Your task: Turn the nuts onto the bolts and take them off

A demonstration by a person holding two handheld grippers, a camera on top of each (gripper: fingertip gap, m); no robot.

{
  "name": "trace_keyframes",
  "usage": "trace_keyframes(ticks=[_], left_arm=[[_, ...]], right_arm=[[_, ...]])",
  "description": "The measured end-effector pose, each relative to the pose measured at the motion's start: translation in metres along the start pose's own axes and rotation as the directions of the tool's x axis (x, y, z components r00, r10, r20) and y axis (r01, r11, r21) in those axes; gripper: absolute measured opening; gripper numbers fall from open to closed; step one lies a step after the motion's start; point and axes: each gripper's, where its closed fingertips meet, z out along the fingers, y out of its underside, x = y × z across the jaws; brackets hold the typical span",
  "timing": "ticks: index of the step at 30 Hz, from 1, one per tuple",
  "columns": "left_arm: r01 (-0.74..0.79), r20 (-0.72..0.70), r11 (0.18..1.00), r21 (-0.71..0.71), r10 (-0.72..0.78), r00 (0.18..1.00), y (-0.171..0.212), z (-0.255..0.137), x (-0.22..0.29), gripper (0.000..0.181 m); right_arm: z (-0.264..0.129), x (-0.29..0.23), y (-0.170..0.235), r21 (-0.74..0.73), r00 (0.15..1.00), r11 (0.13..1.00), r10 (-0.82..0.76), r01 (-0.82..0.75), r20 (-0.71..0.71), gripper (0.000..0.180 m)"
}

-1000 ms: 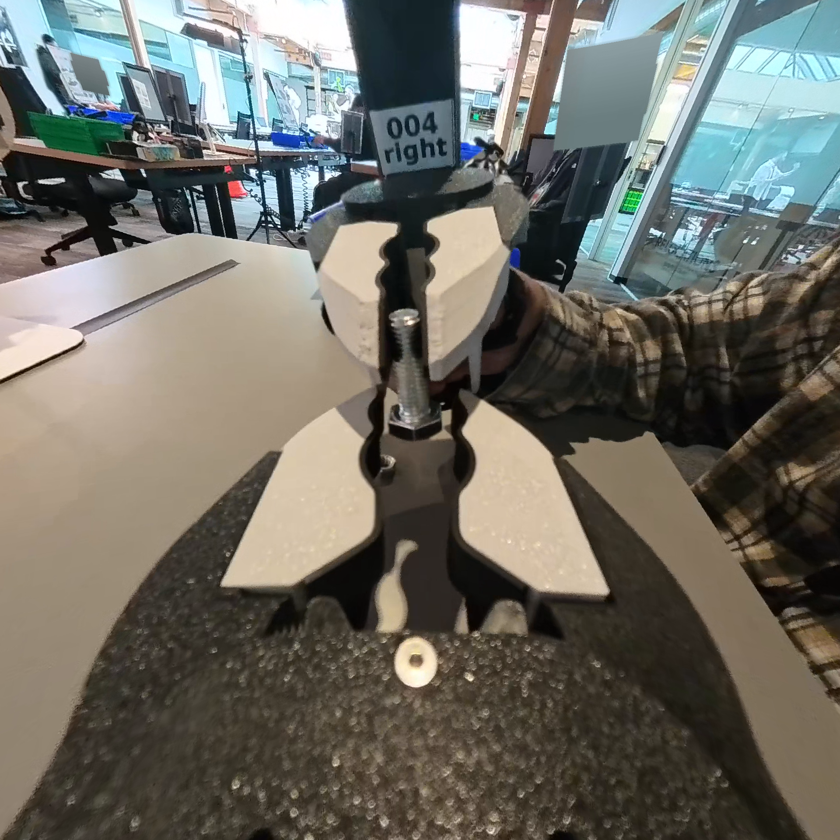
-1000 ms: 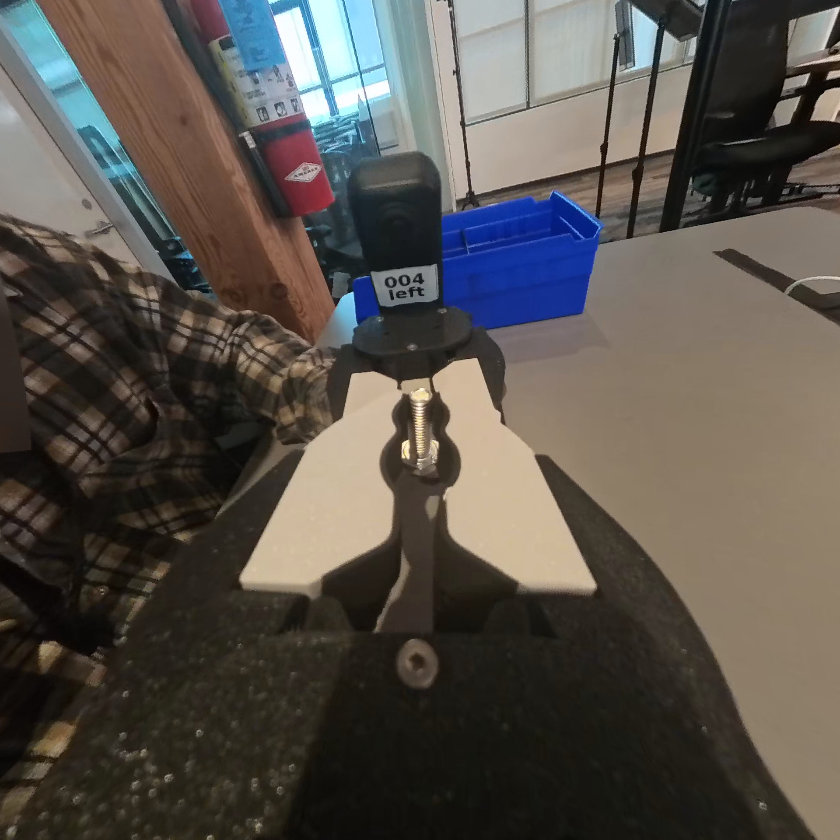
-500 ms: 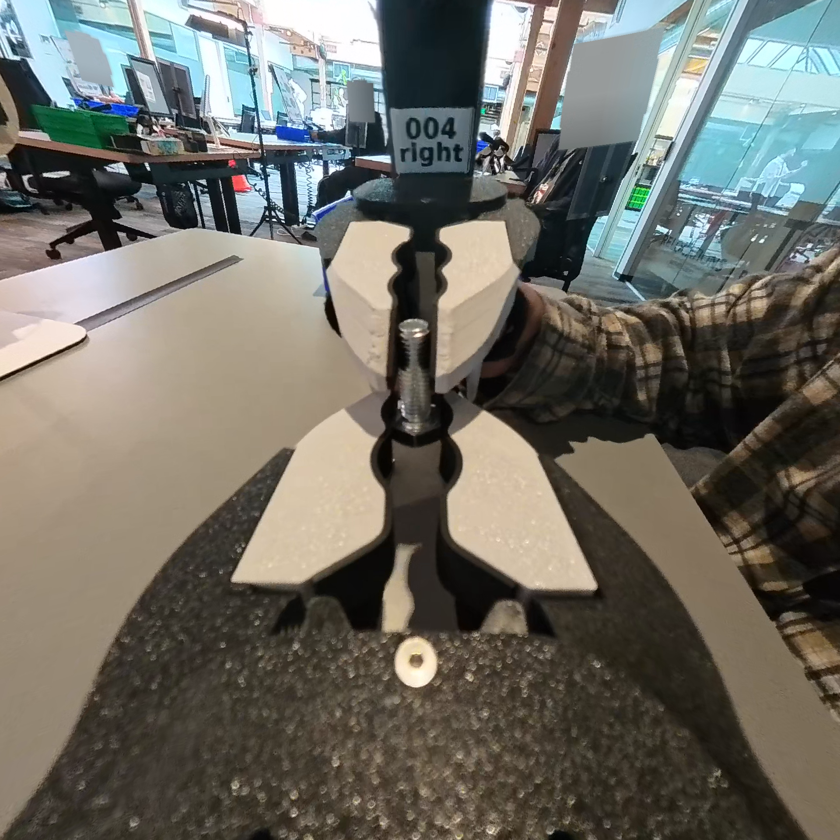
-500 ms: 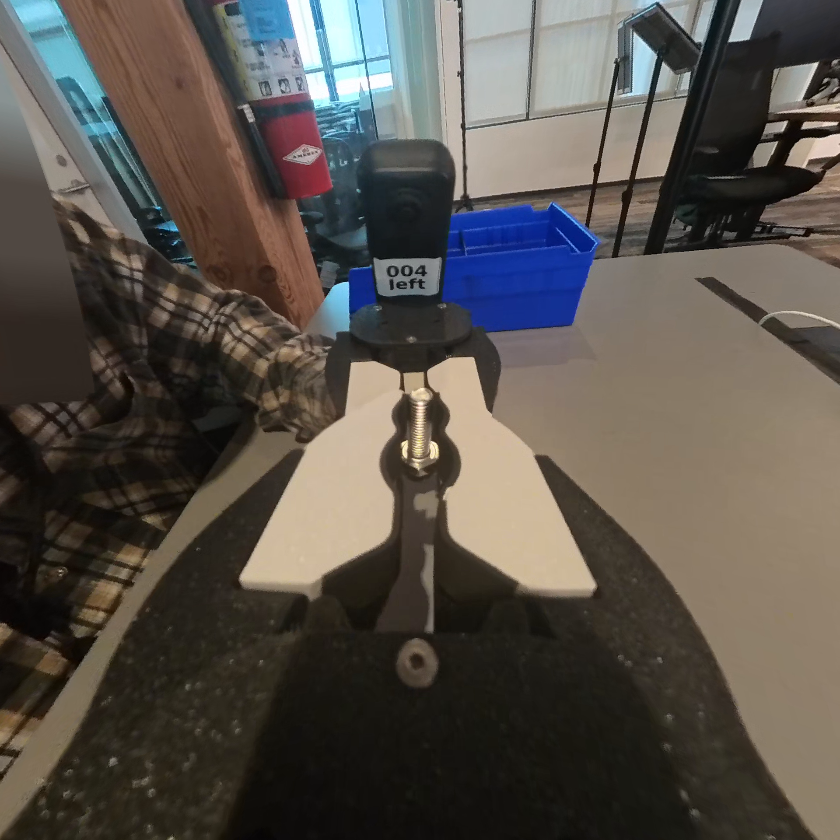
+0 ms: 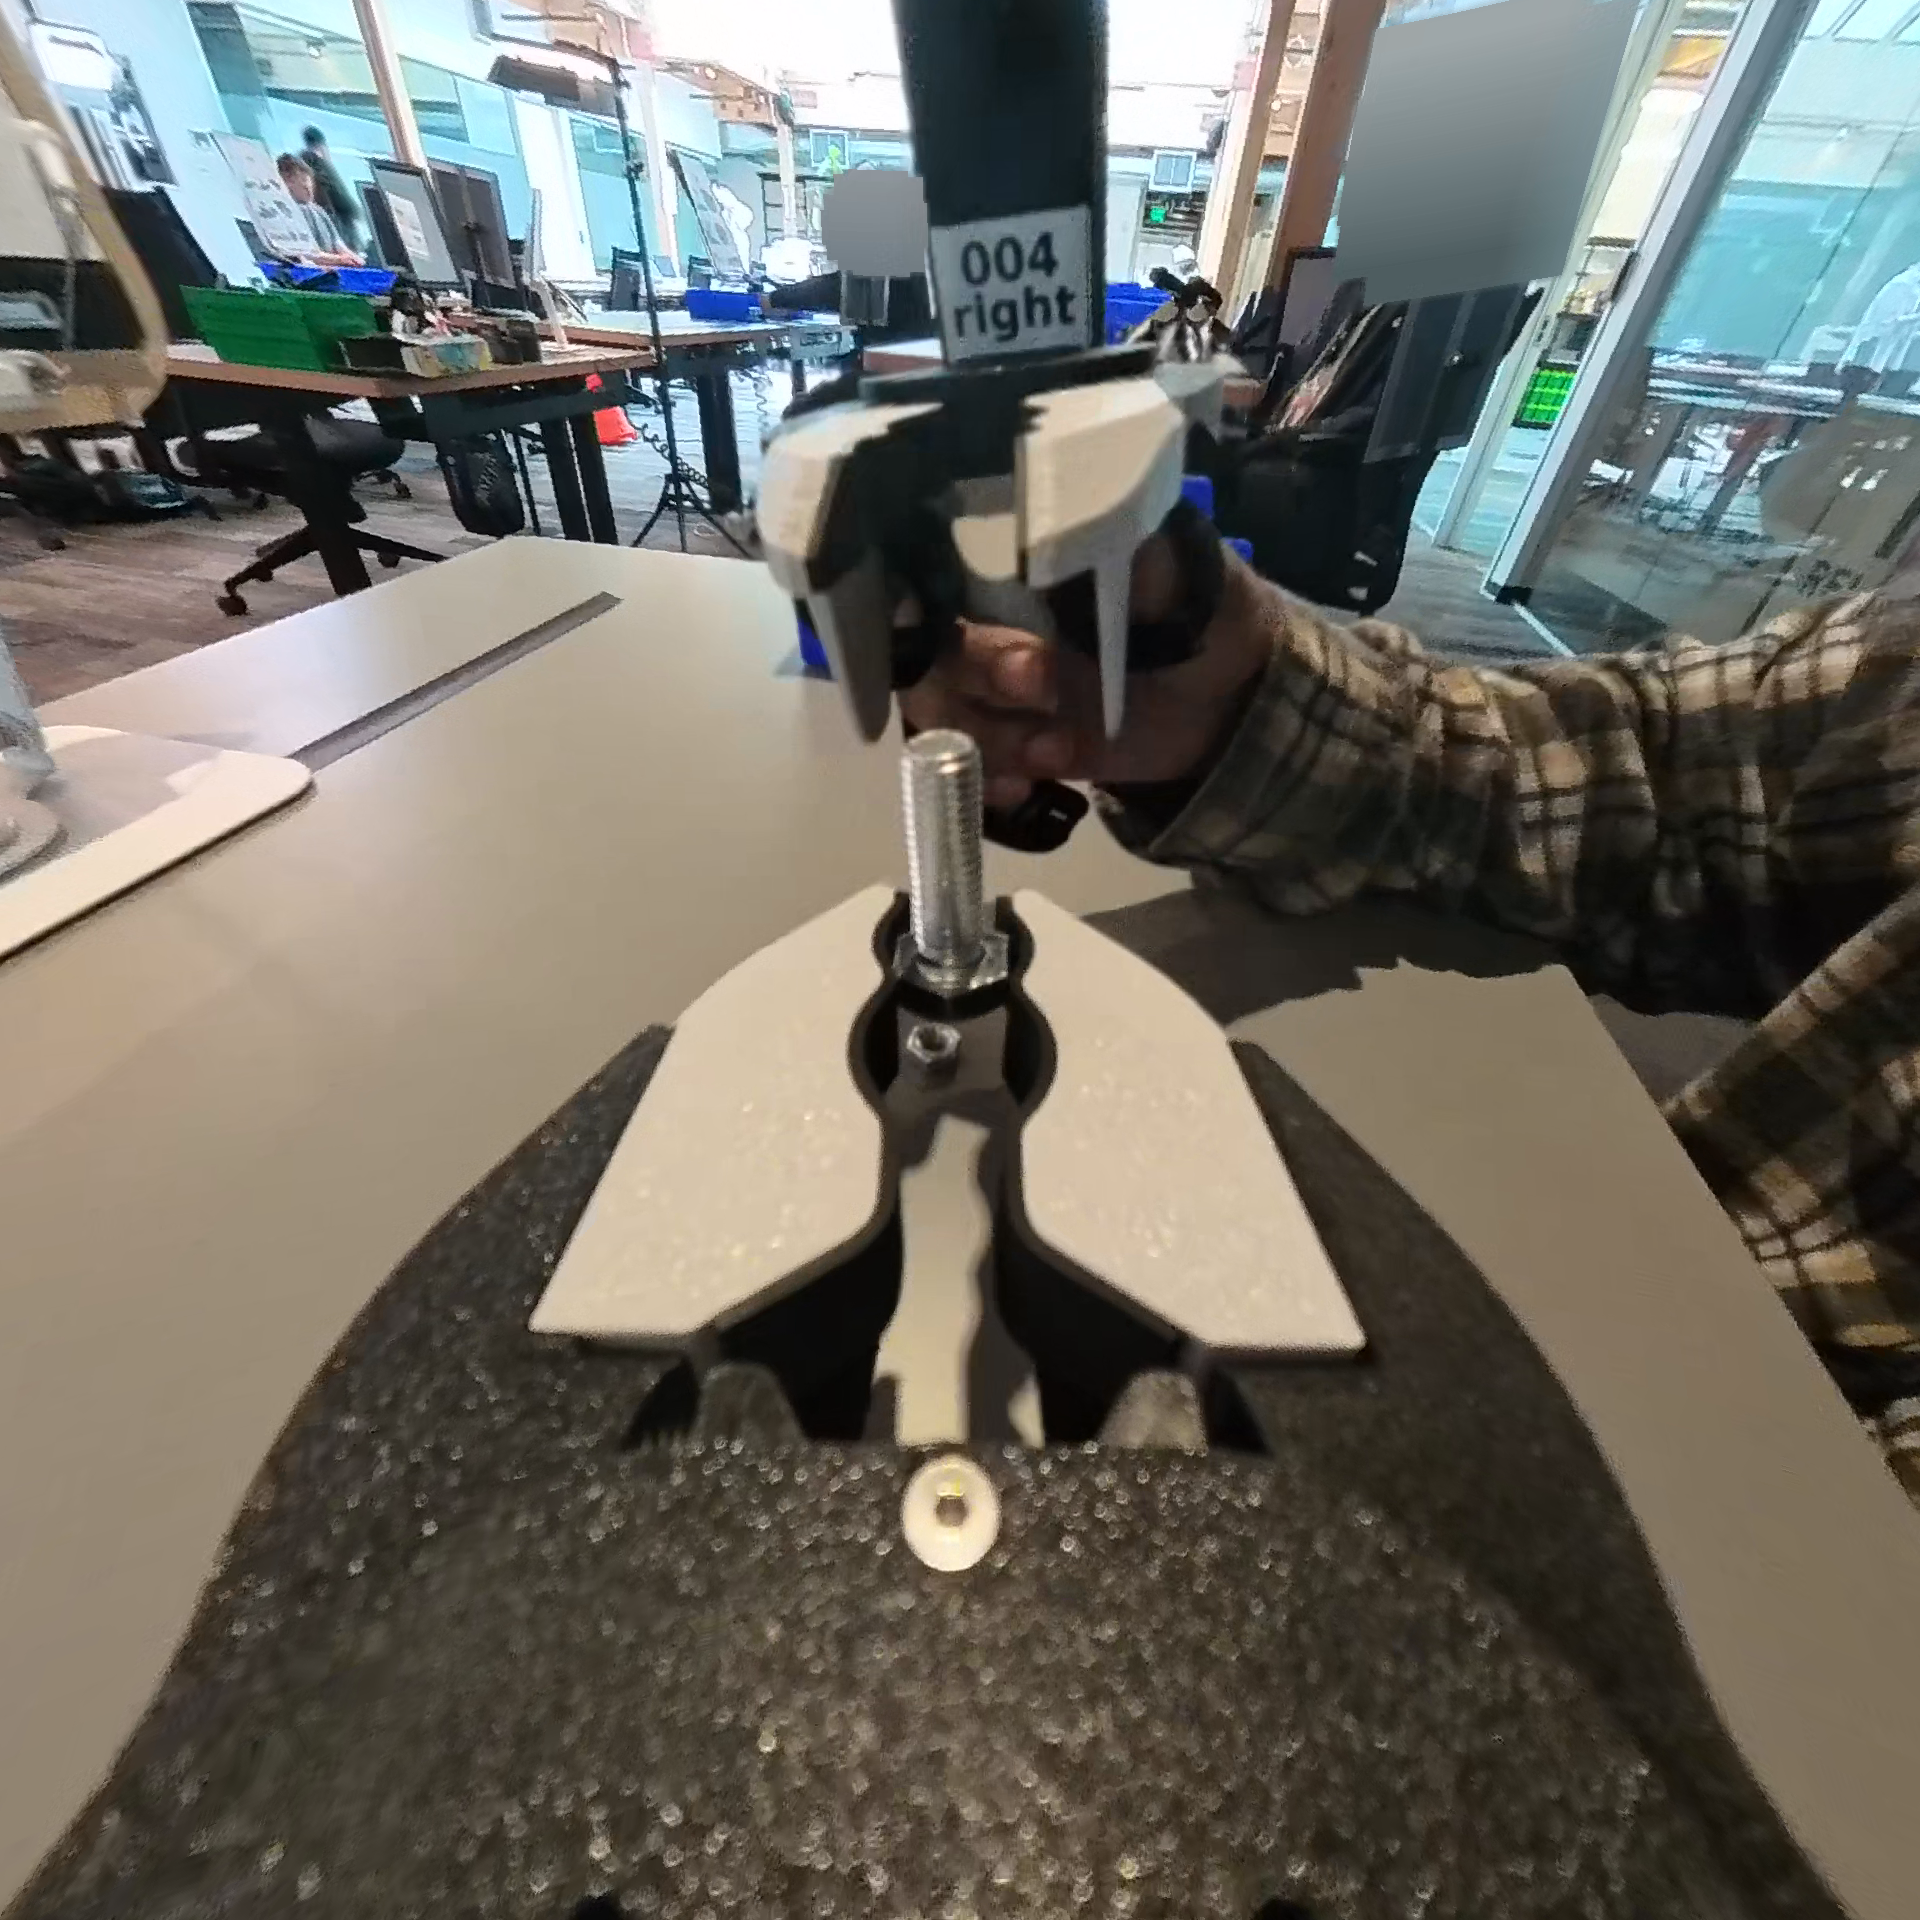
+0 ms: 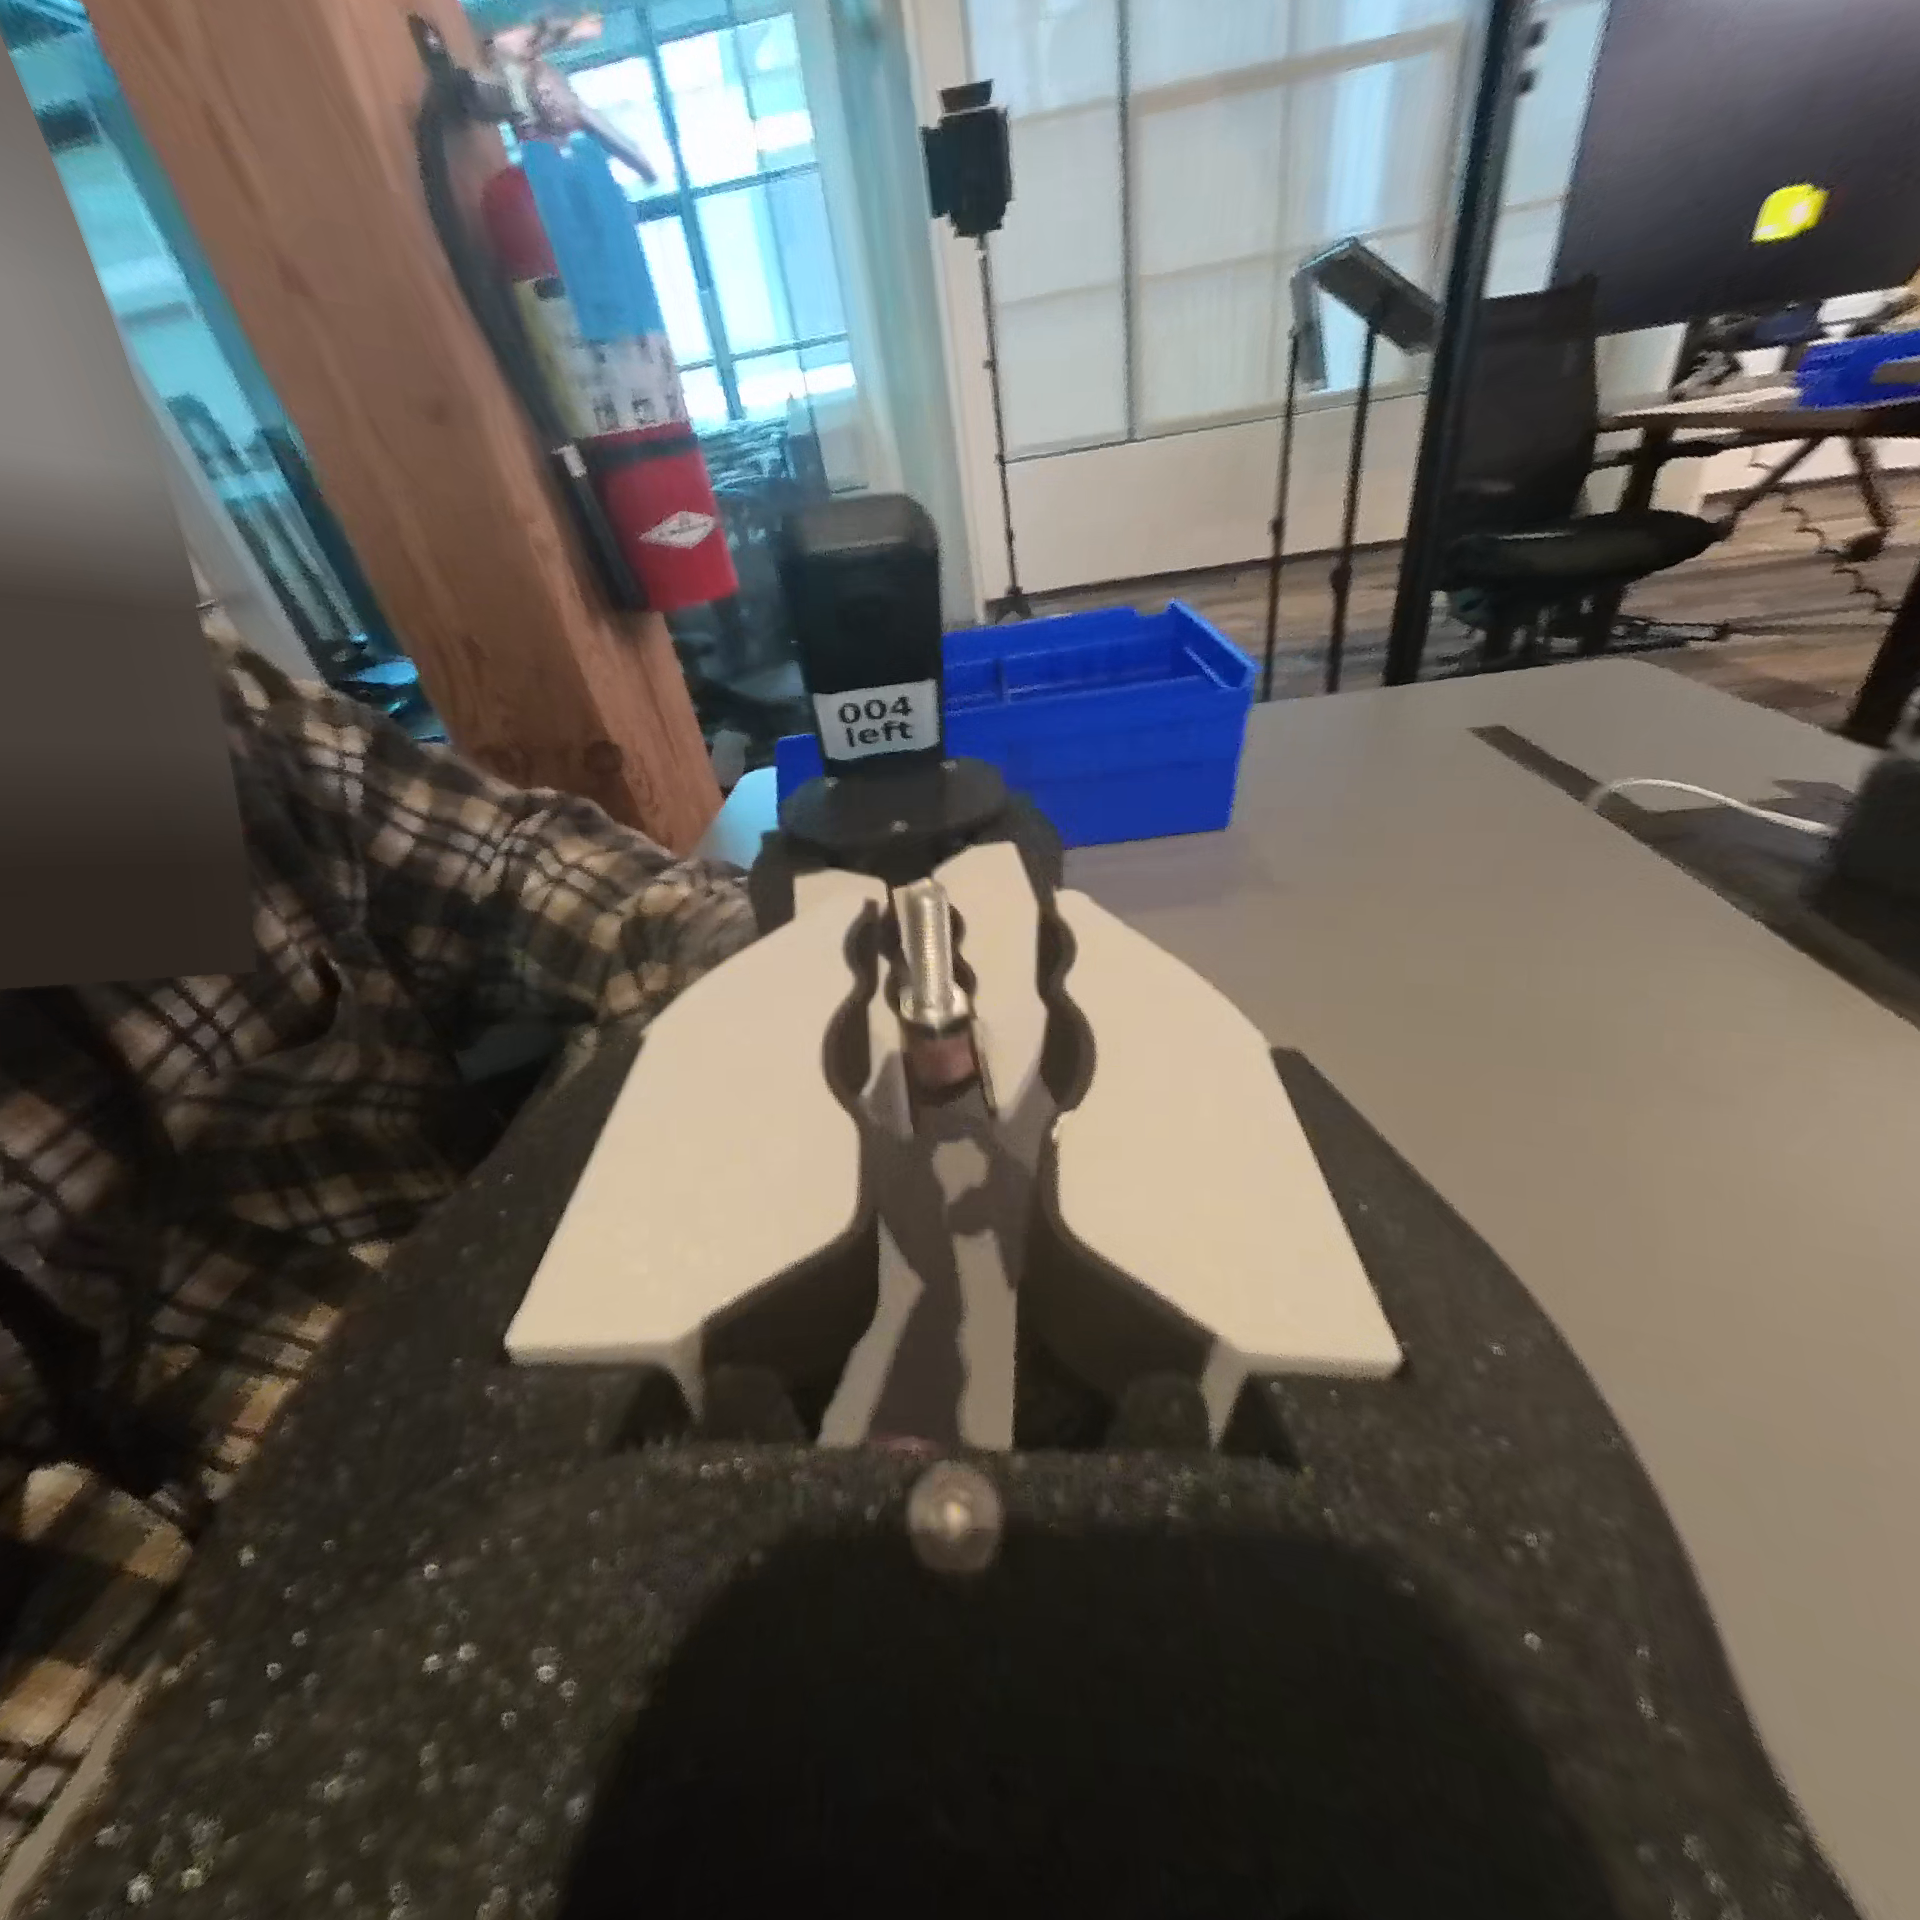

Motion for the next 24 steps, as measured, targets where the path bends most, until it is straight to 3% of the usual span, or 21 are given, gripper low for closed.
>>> trace_keyframes(ticks=[2, 5, 10, 16, 24], left_arm=[[0.009, 0.012, 1.000, 0.012, -0.009, 1.000, -0.001, -0.003, -0.004, 0.015], [0.004, 0.038, 1.000, 0.014, -0.004, 0.999, 0.000, -0.004, -0.010, 0.015], [-0.014, 0.063, 1.000, 0.007, 0.013, 0.998, 0.003, -0.007, -0.016, 0.015], [-0.030, 0.099, 0.999, 0.013, 0.028, 0.995, 0.005, -0.009, -0.022, 0.015], [-0.019, 0.155, 1.000, 0.010, 0.018, 0.988, 0.010, -0.012, -0.033, 0.015]], right_arm=[[-0.016, 0.012, 0.007, -0.039, 0.997, 0.999, 0.016, -0.019, -0.077, 0.026], [-0.036, 0.023, 0.042, -0.210, 0.986, 0.977, -0.011, -0.025, -0.166, 0.026], [-0.049, 0.023, 0.103, -0.507, 0.978, 0.861, -0.131, 0.032, -0.160, 0.031], [-0.058, 0.030, 0.131, -0.651, 0.964, 0.755, -0.225, 0.079, -0.144, 0.033], [-0.064, 0.028, 0.157, -0.728, 0.974, 0.682, -0.203, 0.069, -0.098, 0.045]])
